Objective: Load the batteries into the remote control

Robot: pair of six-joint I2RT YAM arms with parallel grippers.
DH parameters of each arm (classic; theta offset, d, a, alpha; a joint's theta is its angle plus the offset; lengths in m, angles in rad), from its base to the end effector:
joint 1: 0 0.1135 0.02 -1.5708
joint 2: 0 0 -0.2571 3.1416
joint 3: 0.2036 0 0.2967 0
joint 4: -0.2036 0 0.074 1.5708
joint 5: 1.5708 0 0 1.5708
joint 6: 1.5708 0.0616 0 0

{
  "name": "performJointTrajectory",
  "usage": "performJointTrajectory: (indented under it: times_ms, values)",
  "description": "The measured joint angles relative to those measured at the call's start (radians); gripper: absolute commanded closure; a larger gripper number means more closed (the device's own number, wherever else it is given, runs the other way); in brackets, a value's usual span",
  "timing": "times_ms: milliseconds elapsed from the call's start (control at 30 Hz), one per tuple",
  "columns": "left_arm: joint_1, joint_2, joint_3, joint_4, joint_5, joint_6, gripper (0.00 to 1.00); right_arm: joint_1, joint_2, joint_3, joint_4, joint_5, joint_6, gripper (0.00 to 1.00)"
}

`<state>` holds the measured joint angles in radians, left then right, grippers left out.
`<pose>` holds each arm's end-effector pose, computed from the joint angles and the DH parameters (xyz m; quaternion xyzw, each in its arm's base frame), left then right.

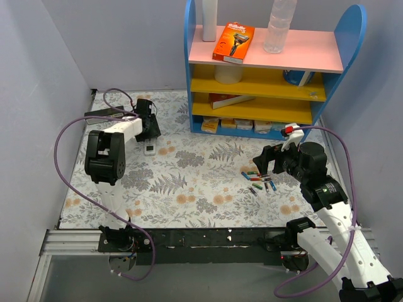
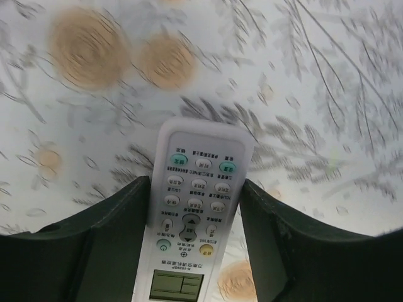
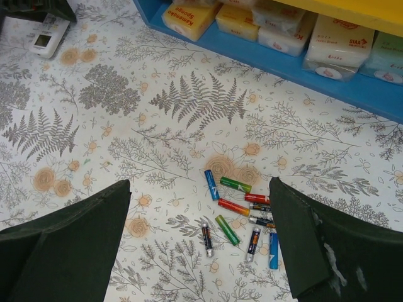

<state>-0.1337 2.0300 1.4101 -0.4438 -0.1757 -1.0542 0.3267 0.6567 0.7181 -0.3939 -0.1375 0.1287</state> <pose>0.4679 -0.0521 0.1063 -0.4480 0.8542 -0.0695 0.2546 0.2154 0.0819 0.3041 -0.1200 0.8045 0.1852 0.5514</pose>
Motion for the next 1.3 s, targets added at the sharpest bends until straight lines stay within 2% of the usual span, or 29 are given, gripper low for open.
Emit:
performJointTrajectory:
  times_ms: [67,167,300,467,600,933,1167,1300]
  values:
    - [-0.033,-0.025,-0.035,0.002,-0.001,0.011,0.56,0.000,0.000,0.000,0.000,0.000,0.000,0.02]
    - [-0.096,-0.069,-0.093,-0.002,-0.003,0.018,0.62,0.000,0.000,0.000,0.001,-0.004,0.000,0.02]
    - [-0.246,-0.140,-0.181,-0.016,0.008,0.016,0.69,0.000,-0.002,-0.001,0.002,-0.021,0.004,0.02]
    - [-0.402,-0.224,-0.267,-0.026,0.145,-0.024,0.81,0.000,0.003,-0.032,0.016,-0.058,0.041,0.02]
    - [-0.459,-0.291,-0.319,0.037,0.321,-0.059,0.84,0.000,0.028,-0.076,0.046,-0.120,0.085,0.02]
    - [-0.479,-0.470,-0.399,0.341,0.702,-0.096,0.85,0.000,0.073,-0.158,0.216,-0.308,0.259,0.02]
    - [-0.533,-0.511,-0.415,0.467,0.794,-0.104,0.85,0.000,0.116,-0.159,0.369,-0.367,0.452,0.05]
    - [-0.566,-0.514,-0.415,0.491,0.787,-0.096,0.85,0.000,0.159,-0.145,0.372,-0.357,0.563,0.07]
